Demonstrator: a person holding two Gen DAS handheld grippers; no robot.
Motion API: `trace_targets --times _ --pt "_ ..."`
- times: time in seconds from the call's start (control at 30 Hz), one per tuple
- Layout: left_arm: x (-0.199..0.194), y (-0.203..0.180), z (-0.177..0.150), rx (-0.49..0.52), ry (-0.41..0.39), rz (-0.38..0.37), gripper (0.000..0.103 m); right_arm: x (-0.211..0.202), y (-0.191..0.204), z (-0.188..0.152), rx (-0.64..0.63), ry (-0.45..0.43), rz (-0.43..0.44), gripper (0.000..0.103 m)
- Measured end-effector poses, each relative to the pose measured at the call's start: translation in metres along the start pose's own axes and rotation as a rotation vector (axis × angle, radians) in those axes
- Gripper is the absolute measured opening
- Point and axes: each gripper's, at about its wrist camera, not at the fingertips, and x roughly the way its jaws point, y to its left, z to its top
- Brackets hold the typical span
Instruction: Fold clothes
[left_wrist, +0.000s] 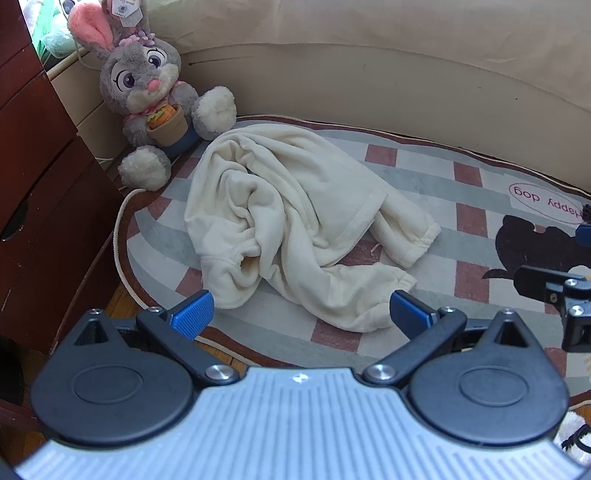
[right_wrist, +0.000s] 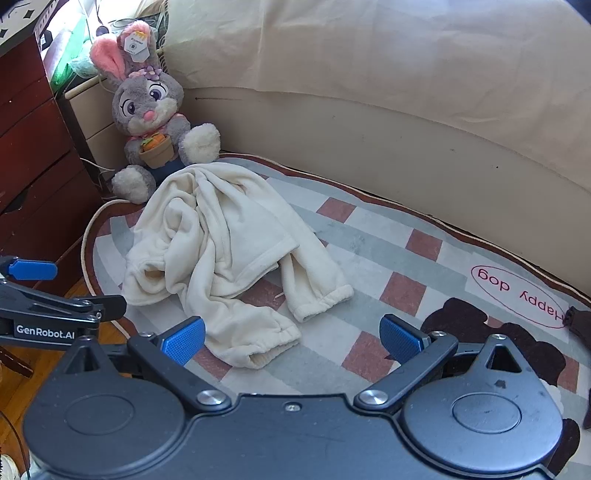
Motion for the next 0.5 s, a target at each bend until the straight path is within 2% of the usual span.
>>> trace_targets --times 0.5 --pt "0.0029 0.0017 0.0005 -0.012 0.015 -0.027 0.103 -0.0003 -0.0005 -0.0008 0.0 0.004 0.002 0.102"
